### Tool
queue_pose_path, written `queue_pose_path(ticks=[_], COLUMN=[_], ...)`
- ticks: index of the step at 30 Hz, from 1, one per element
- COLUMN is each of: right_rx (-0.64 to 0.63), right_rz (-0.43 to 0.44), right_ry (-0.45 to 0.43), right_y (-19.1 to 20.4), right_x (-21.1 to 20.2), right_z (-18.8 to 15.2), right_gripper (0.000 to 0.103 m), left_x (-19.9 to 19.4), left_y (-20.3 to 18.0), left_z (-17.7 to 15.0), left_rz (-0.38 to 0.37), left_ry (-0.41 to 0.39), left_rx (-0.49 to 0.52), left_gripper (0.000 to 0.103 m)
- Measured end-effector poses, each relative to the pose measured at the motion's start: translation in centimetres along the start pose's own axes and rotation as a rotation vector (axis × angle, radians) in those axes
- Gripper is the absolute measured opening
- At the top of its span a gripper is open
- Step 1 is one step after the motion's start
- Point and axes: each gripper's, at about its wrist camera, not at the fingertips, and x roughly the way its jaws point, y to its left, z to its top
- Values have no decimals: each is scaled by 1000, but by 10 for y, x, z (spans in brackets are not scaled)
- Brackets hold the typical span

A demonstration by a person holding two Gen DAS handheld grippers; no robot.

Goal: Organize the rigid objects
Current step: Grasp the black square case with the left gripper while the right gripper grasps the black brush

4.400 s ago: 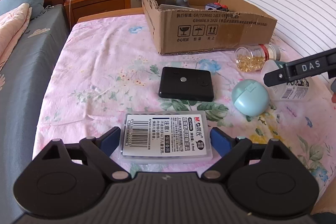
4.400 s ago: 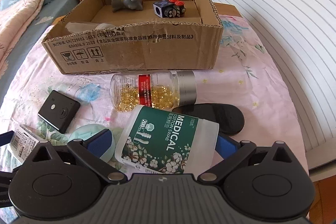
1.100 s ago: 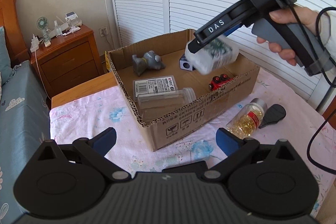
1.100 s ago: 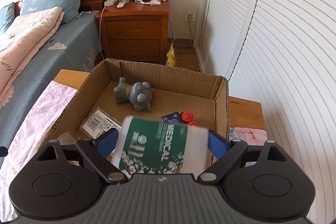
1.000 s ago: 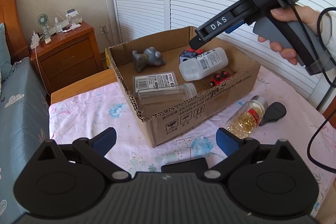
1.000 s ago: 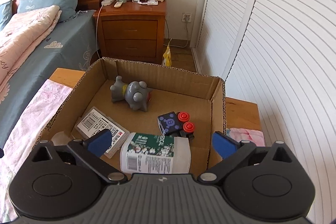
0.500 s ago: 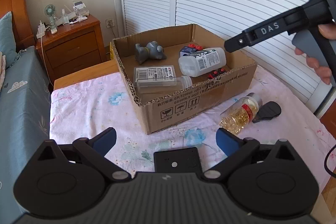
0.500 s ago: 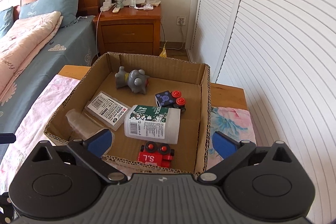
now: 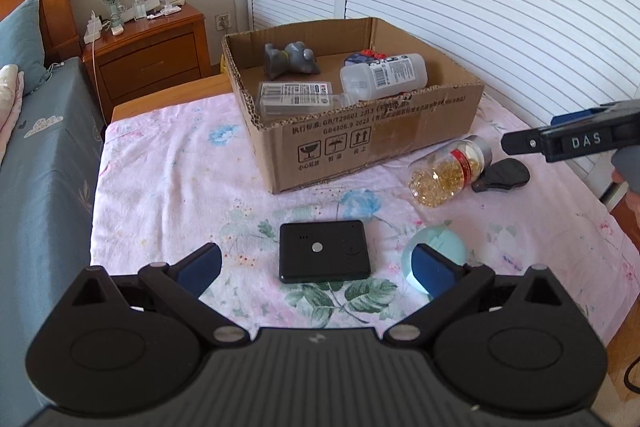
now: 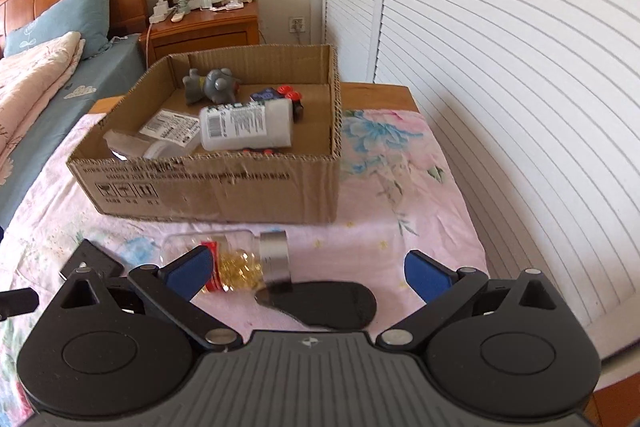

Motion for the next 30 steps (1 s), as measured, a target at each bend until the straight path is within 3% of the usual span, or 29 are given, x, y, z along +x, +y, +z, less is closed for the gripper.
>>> queue_pose_path(ticks=[8, 18, 24, 30], right_rx=[35, 23, 6, 1], right_rz=[-4, -31, -36, -33], right_ry=[73, 120, 106, 77], right_y=[-2, 2, 2, 2], right_x=[19, 47, 52, 51], right_z=[-38, -41, -38, -42], right_gripper=[103, 103, 103, 103], left_x=[18, 41, 58, 65], left_y=[-3, 0, 4, 6], left_z=[-13, -15, -14, -11], left_rz=[13, 7, 0, 11], left_ry=[46, 100, 136, 101], left_rx=[-17, -37, -61, -55], left_gripper=[101, 101, 101, 101])
